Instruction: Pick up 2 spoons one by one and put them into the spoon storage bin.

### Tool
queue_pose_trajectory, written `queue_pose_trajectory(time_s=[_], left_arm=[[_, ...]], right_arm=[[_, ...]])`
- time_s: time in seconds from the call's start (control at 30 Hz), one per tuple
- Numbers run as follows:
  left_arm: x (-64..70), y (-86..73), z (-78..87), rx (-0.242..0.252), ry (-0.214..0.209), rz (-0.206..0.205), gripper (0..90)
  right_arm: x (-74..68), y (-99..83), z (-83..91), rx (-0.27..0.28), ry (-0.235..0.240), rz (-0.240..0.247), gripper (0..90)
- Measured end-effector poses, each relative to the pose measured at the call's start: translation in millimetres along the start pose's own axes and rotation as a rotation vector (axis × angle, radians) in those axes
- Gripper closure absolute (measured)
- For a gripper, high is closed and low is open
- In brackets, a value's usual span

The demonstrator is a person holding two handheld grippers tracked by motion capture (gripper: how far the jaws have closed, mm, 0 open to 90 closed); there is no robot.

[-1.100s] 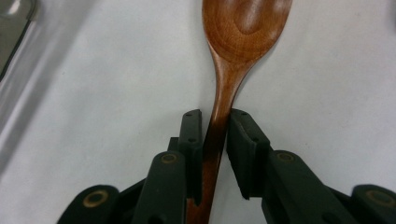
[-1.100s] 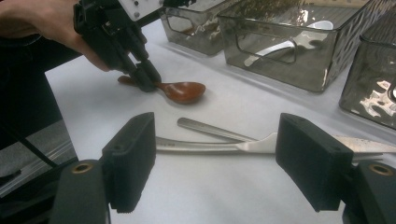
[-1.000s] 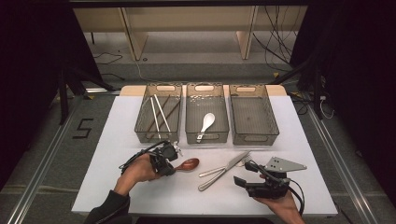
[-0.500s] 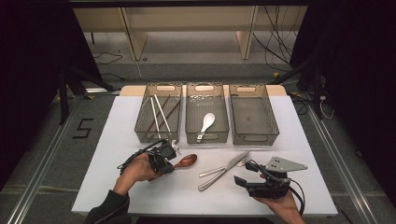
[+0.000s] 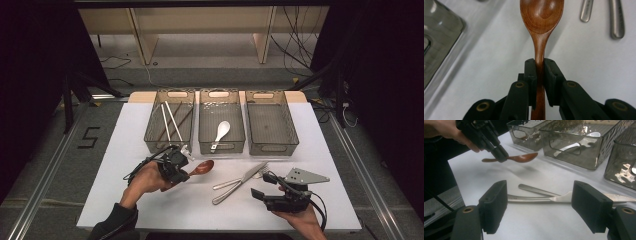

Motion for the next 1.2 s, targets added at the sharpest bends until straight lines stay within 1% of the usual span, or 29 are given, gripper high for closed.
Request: queue_pose_trajectory(time_s=[0.07, 0.2, 0.37, 0.43, 0.53, 0.8, 0.87, 0.97, 1.0, 1.13, 1.2], left_arm=[[2.1, 3.2, 2.2, 0.019, -0.010, 0.006, 80.6], [5.2, 10.1, 10.3, 0.059, -0.015, 0.015, 80.6], [6.5, 22.1, 21.8, 0.130, -0.022, 0.032, 80.6], [6.7, 28.4, 25.3, 0.159, -0.028, 0.053, 80.6], [7.0, 39.0, 29.3, 0.192, -0.044, 0.072, 80.6], [8.5, 63.4, 34.0, 0.233, -0.052, 0.089, 80.6], [8.3, 69.4, 33.8, 0.242, -0.058, 0.099, 80.6], [7.7, 78.2, 34.0, 0.256, -0.055, 0.109, 80.5], [8.1, 81.1, 34.4, 0.268, -0.057, 0.118, 80.5], [5.6, 91.0, 37.8, 0.293, -0.058, 0.127, 80.5], [3.5, 96.1, 39.1, 0.305, -0.060, 0.140, 80.5]], right_arm=[[0.3, 0.0, 0.0, 0.002, -0.001, 0.001, 29.8], [-0.3, 0.3, 0.4, 0.003, 0.000, 0.001, 29.8], [0.3, 0.2, 1.5, 0.003, -0.001, -0.006, 29.8], [0.8, 0.1, 1.3, 0.003, -0.002, -0.005, 29.8], [0.6, 0.3, 0.6, 0.005, -0.001, -0.004, 29.8], [0.3, 0.2, 1.3, 0.005, 0.001, -0.006, 29.8], [0.8, 0.2, 1.6, 0.006, 0.001, -0.008, 29.8], [1.2, 0.2, 1.5, 0.007, 0.000, -0.008, 29.8], [0.8, 0.4, 1.6, 0.007, 0.000, -0.008, 29.8], [0.4, 0.5, 1.5, 0.008, 0.002, -0.006, 29.8], [0.2, 0.5, 1.5, 0.007, 0.003, -0.007, 29.8]])
Point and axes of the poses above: each handheld gripper's, and its own axes: z roughly backward along the jaws, y roughly out of its top, x roughly to its right, the point moved 6 cm from there along -z, roughly forward along the jaws, and after that the axes turned 14 degrees about z, right-handed, at the moved point
